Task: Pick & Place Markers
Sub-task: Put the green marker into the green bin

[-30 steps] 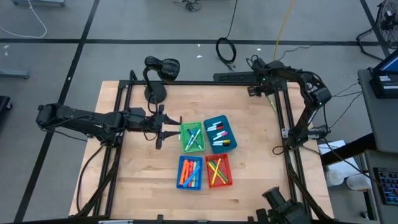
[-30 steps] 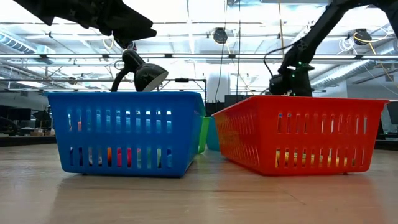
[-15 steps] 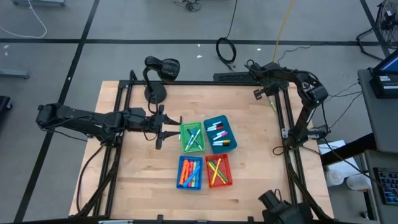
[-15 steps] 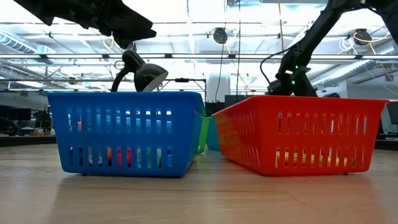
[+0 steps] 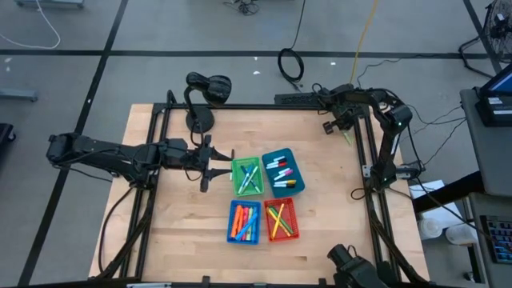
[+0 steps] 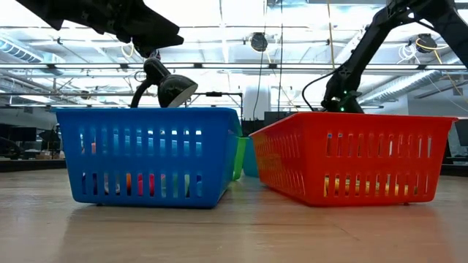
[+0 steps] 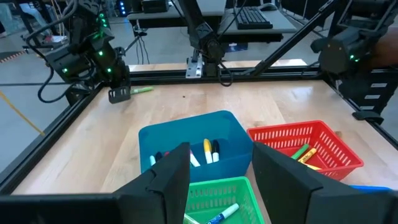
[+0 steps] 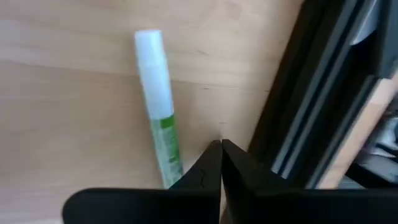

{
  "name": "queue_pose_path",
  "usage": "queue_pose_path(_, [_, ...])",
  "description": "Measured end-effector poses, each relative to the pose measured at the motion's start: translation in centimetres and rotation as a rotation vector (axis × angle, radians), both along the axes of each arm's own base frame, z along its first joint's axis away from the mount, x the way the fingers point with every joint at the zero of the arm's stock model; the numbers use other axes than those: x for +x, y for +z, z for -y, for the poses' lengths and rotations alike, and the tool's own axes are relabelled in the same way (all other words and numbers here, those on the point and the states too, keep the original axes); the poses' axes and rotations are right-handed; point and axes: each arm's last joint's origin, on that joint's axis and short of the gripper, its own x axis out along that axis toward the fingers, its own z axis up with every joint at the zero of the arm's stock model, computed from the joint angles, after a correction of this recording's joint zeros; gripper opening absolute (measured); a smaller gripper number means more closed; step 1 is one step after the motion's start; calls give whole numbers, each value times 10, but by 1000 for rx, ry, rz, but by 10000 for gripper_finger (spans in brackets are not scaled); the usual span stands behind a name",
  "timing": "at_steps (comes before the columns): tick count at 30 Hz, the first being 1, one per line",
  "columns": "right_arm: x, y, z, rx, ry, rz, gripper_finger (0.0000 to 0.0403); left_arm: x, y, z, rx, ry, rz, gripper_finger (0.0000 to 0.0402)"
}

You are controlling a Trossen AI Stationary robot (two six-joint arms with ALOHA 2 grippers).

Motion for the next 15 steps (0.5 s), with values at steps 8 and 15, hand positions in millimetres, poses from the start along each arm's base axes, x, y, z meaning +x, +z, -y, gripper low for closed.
queue_pose_path(8, [5, 2, 2, 13, 17, 83, 0, 0, 0, 0, 0, 0, -2, 177])
queue_pose_path(15, [2, 34, 3, -147, 62, 85, 4, 0, 0, 0, 2, -1, -4, 177])
